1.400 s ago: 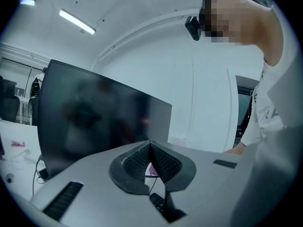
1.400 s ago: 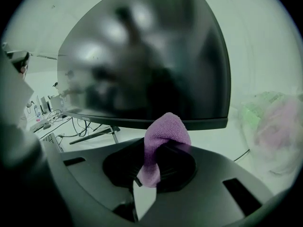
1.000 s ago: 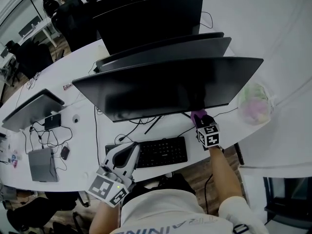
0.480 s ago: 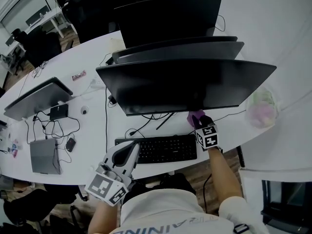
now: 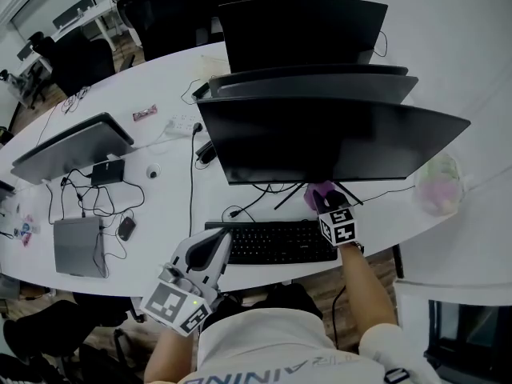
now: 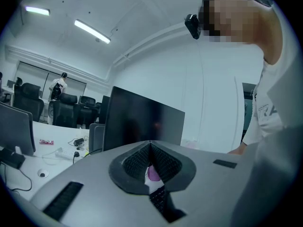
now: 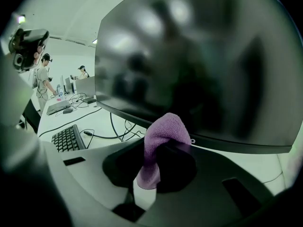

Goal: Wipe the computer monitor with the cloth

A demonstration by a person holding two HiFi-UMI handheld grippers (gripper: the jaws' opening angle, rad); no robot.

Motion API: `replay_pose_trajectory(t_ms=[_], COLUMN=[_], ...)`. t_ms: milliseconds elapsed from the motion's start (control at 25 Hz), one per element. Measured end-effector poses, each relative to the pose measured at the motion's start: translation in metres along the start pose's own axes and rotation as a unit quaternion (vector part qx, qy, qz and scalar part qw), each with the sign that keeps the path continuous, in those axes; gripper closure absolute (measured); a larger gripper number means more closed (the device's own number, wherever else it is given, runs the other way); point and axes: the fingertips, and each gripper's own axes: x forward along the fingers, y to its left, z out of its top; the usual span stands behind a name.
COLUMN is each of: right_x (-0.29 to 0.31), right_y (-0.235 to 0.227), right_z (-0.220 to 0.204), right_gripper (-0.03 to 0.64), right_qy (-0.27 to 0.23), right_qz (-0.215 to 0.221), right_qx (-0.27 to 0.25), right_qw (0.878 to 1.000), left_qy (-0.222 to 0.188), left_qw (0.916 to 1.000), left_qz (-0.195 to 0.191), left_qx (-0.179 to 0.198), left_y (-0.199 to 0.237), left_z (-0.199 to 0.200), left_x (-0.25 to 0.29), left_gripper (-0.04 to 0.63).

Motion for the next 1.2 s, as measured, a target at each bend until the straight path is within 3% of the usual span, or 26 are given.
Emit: replay_pose_trajectory(t_ms=[1200], right_x=[0.070], right_y=[0.161], right_z=[0.050], right_gripper=[0.554], right_qy=[0.007], right_qz=[0.082], right_qx=[-0.083], right_qw=[0.993], left_qy=[-0.027], left_qw=[0.9956], left_qz=[0.083], left_qx=[-0.035], left_y=[0.095], left_z=[-0.005], left_x=[-0.107], left_gripper=[0.591])
